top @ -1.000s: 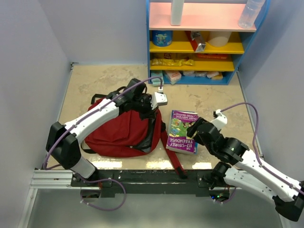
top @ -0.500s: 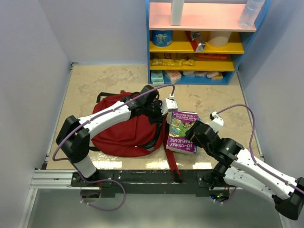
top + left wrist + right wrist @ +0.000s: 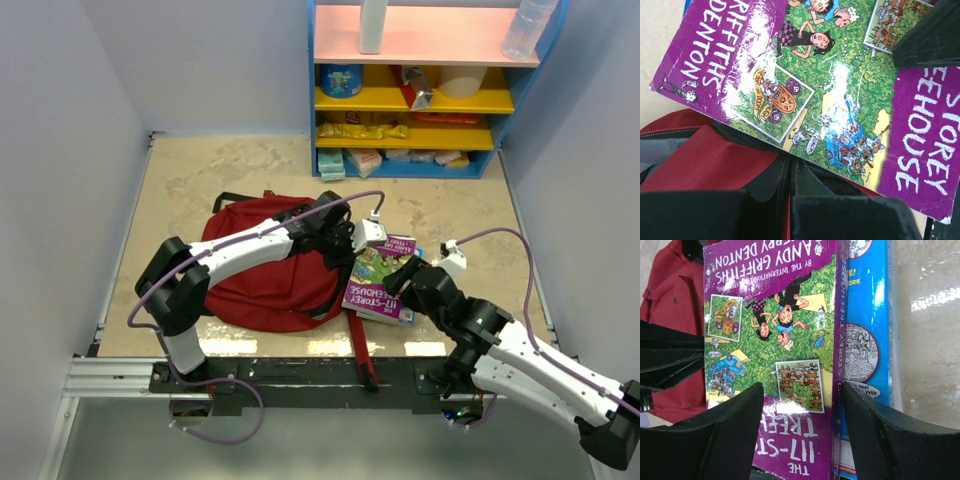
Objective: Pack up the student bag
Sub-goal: Pick up the book from the center of the board.
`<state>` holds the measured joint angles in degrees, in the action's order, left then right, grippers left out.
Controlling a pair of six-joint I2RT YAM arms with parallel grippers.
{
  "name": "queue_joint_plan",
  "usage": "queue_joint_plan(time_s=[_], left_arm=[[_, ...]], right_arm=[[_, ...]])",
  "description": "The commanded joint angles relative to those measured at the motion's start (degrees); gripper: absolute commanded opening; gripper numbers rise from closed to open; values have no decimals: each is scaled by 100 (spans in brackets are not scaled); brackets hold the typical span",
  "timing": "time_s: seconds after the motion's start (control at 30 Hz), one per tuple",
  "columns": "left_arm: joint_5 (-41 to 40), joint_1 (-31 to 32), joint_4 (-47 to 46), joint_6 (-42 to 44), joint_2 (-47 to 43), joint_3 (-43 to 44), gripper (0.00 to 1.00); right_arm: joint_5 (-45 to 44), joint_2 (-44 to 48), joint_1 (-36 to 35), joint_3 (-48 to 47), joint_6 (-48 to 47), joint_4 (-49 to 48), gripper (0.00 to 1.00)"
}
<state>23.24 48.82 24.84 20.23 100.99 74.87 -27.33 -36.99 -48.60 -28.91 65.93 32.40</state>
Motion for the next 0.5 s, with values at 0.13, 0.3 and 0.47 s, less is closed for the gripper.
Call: queue_joint_plan(time_s=[0.13, 0.3, 0.47], left_arm=[[330, 93, -480, -221, -80, 89, 0], [330, 93, -454, -204, -44, 89, 0], [163, 93, -427, -63, -71, 45, 0]], right_arm=[[694, 157, 0, 438, 236, -1463, 66], [800, 491, 0, 728, 551, -1406, 64], [816, 246, -1, 465, 702, -499, 61]])
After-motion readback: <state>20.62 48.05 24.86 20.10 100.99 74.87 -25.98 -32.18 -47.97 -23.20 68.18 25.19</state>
